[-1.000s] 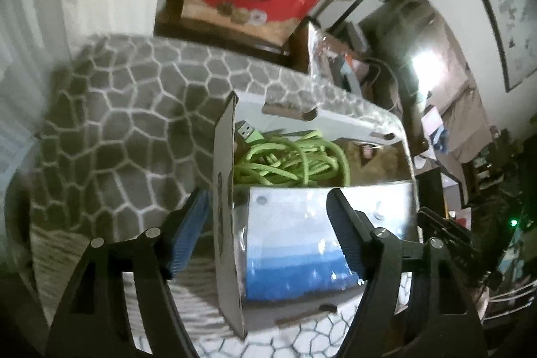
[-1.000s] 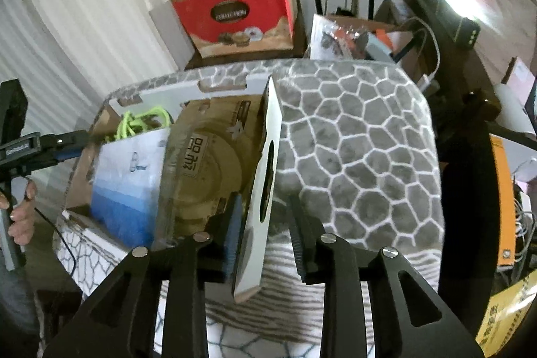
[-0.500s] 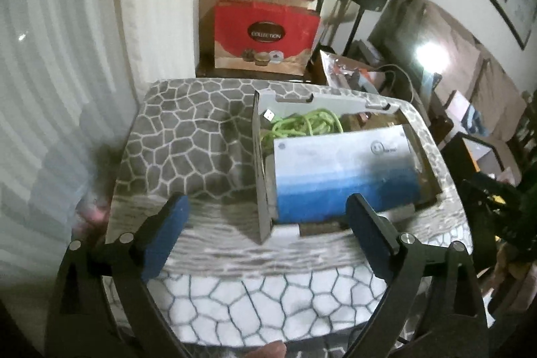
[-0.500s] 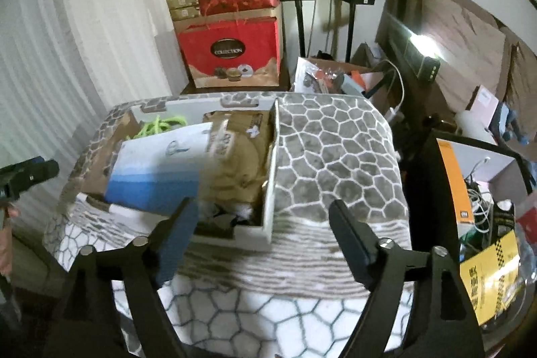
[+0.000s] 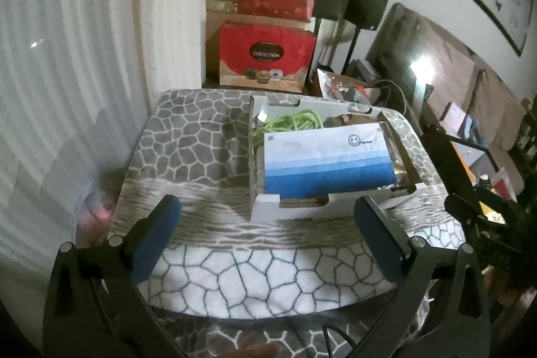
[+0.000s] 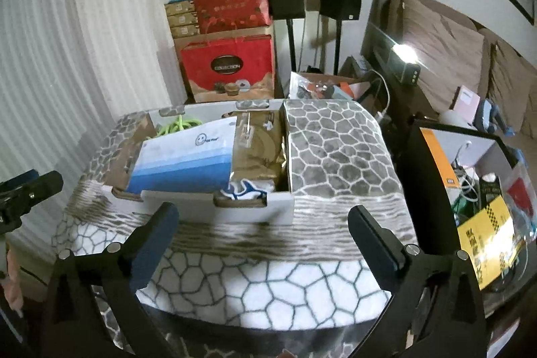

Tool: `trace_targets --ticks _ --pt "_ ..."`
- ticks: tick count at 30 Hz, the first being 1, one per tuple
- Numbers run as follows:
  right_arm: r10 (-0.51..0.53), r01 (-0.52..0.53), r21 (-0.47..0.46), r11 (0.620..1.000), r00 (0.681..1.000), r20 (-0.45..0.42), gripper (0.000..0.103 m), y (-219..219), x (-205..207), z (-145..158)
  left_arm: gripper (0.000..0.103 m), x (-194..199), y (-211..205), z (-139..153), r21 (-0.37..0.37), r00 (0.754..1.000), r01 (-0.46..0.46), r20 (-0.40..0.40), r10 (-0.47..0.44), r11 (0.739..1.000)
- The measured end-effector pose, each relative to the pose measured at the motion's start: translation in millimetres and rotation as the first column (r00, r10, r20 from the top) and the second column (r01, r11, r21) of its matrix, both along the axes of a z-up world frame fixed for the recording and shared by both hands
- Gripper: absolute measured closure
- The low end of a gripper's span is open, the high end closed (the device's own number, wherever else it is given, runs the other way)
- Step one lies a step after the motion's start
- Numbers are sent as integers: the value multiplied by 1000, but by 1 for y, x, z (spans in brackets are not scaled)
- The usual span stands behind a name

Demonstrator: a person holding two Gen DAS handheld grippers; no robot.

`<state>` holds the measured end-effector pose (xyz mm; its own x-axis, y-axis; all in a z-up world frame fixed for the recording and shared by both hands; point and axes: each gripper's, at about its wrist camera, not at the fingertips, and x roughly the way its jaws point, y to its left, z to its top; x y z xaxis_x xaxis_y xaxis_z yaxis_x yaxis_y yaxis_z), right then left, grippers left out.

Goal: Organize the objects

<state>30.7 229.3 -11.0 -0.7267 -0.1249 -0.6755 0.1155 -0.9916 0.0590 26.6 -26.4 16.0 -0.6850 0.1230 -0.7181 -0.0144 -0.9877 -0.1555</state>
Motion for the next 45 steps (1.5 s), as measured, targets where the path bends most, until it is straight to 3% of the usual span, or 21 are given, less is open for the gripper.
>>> trace_targets --ticks 12,45 --pt "-59 59 -4 998 998 -17 1 -5 19 -10 0 14 0 -16 -43 998 -59 2 59 997" --pt "-86 87 28 996 995 -41 1 -14 27 -22 0 7 3 -30 -70 998 -66 19 68 995"
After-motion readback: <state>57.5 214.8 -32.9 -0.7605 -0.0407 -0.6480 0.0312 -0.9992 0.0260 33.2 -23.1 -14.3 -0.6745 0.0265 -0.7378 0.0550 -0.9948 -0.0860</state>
